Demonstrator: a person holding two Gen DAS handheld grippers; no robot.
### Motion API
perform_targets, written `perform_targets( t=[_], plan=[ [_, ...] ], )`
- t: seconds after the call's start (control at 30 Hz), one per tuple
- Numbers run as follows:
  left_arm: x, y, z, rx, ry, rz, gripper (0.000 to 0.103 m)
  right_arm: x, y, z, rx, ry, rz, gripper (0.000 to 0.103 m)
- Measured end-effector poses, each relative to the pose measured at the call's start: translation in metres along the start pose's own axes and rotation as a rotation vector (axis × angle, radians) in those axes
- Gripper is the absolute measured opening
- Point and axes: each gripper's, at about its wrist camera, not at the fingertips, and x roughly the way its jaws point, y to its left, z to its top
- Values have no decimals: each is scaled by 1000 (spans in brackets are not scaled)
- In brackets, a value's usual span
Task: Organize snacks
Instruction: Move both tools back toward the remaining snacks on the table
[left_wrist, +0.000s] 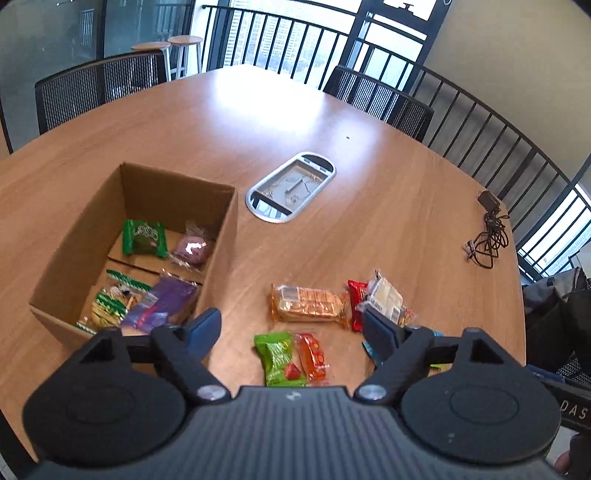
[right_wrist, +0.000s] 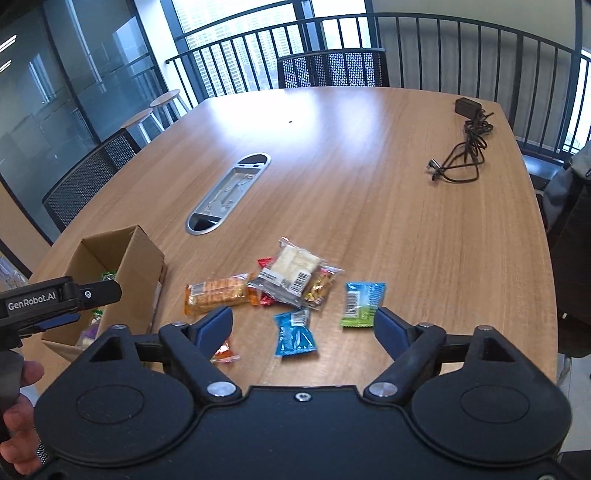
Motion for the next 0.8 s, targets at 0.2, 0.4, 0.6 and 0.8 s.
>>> perform_targets(
  t=[0.2, 0.4, 0.6, 0.8],
  plan=[
    [13, -8, -11, -21, 42, 10, 65, 3, -14, -1, -1, 23, -9, 75],
    [26, -13, -22, -47, 67, 35, 60, 12, -24, -1, -16, 46, -20, 70],
    [45, -16, -31, -63, 94, 63, 51, 30, -36, 1, -22, 77, -18, 62],
    [68, -14, -37, -91, 121, 99, 36, 53, -47, 8, -29, 120, -10, 54]
  ],
)
